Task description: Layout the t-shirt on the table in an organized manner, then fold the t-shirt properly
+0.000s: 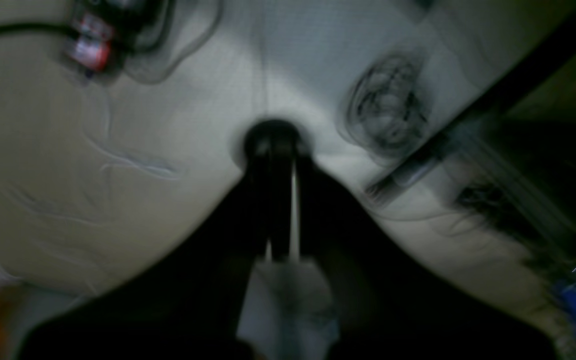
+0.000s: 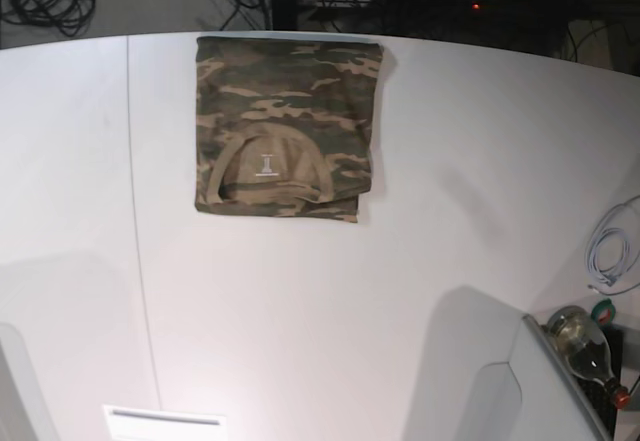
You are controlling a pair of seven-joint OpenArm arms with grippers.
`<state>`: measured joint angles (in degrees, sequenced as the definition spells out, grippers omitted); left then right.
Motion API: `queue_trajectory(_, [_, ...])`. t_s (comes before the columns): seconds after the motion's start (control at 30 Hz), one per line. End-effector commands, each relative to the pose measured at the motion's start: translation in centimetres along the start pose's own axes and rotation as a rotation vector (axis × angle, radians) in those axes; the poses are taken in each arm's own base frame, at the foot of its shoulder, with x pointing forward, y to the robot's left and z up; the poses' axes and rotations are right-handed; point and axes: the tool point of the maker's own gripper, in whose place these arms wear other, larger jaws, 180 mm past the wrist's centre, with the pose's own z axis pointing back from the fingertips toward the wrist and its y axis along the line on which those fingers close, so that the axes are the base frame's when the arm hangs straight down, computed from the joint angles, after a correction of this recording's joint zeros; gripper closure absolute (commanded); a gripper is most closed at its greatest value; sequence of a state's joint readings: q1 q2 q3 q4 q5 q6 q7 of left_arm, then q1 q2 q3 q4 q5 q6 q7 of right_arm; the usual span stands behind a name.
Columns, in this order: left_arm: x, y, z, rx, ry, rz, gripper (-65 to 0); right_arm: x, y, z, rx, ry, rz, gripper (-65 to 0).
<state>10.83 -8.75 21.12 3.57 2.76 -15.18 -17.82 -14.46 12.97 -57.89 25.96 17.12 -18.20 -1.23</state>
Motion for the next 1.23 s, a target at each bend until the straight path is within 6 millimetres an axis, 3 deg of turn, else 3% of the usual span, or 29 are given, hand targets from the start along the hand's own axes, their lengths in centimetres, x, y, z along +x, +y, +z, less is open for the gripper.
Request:
queue_trajectory(0.0, [-0.7,-2.4,-0.1,-0.049,-0.008,0.016,0.0,-2.0,-0.4,-0.5,-0.027,0.022,0.063,-2.1])
queue_trajectory(0.03, [2.0,-3.1,-0.5,-0.058,-0.103,0.026,0.0,-2.3,-0.7,-0.8,-0.044,-0.012,0.125,-2.3])
queue_trajectory(0.07, [3.0,-3.8,-0.7,-0.063,-0.148,0.045,0.0,-1.6,-0.5,-0.7,-0.042,-0.086,0.179,-2.3])
queue_trajectory(0.13, [3.0,-4.5,-1.0,-0.062,-0.135,0.09,0.0,0.7,0.4,-0.1,-0.019,-0.244,0.226,-2.3])
queue_trajectory(0.2, [2.6,-5.0,-1.2,-0.06,-0.106,0.134,0.0,-0.3,-0.2,0.1,-0.02,-0.262,0.242,-2.3])
queue_trajectory(0.33, [3.9,-4.7,-1.3,-0.046,-0.144,0.16,0.0,-0.9,-0.4,0.0,-0.015,-0.236,0.228,-2.3])
queue_trajectory(0.6, [5.0,-4.1,-1.5,-0.04,-0.158,0.156,0.0,-0.3,-0.4,-0.1,-0.017,-0.236,0.218,-2.3])
queue_trajectory(0.9, [4.1,-4.3,-1.3,-0.041,-0.141,0.158,0.0,0.0,-0.3,-0.1,-0.015,-0.24,0.216,-2.3])
queue_trajectory(1.0, [2.7,-4.4,-1.2,-0.04,-0.1,0.171,0.0,0.0,-0.3,-0.1,-0.015,-0.242,0.216,-2.3])
queue_trajectory(1.2, [2.6,-4.7,-1.3,-0.045,-0.099,0.174,0.0,0.8,-0.8,-0.2,-0.024,-0.253,0.214,-2.3])
